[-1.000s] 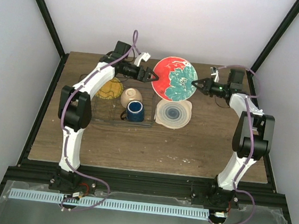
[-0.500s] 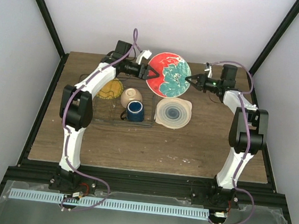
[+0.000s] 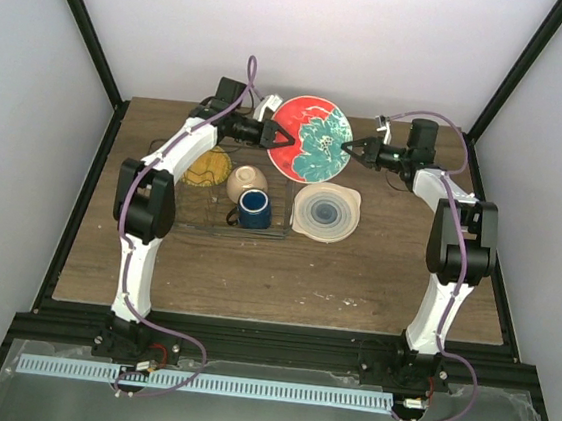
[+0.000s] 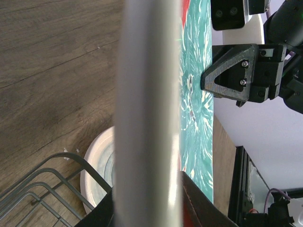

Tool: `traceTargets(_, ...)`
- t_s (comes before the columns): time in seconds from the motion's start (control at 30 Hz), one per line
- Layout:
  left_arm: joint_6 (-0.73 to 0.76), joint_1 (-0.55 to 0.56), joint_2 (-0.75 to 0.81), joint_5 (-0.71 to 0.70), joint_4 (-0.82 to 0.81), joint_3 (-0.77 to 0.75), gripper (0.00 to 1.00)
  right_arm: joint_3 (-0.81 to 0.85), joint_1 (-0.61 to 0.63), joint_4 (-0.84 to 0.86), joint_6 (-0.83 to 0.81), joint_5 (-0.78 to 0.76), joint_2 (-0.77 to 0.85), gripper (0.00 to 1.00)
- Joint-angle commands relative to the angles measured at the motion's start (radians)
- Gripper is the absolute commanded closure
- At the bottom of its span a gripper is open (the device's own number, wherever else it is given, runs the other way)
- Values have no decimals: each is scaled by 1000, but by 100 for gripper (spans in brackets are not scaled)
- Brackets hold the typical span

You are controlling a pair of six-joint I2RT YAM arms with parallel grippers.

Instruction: Load the mixed dishes into the dish rack

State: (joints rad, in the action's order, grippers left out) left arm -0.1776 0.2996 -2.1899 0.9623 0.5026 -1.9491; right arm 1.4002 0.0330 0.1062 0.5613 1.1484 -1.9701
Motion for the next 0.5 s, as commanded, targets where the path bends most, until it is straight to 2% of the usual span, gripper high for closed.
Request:
traceTargets(0.0, 70, 15, 2, 26, -35, -47, 87, 64, 11, 1, 8, 69, 21, 94)
traceTargets(0.1, 67, 13, 11, 22, -39, -55, 90, 68, 11, -50, -38, 47, 20, 87)
traceTargets(0.27, 51, 11, 25, 13, -37, -86, 93, 74, 12, -137, -115, 21, 18, 69)
traceTargets(0.47, 44, -4, 44, -13, -37, -105, 98, 49, 11, -182, -179, 33, 51, 57)
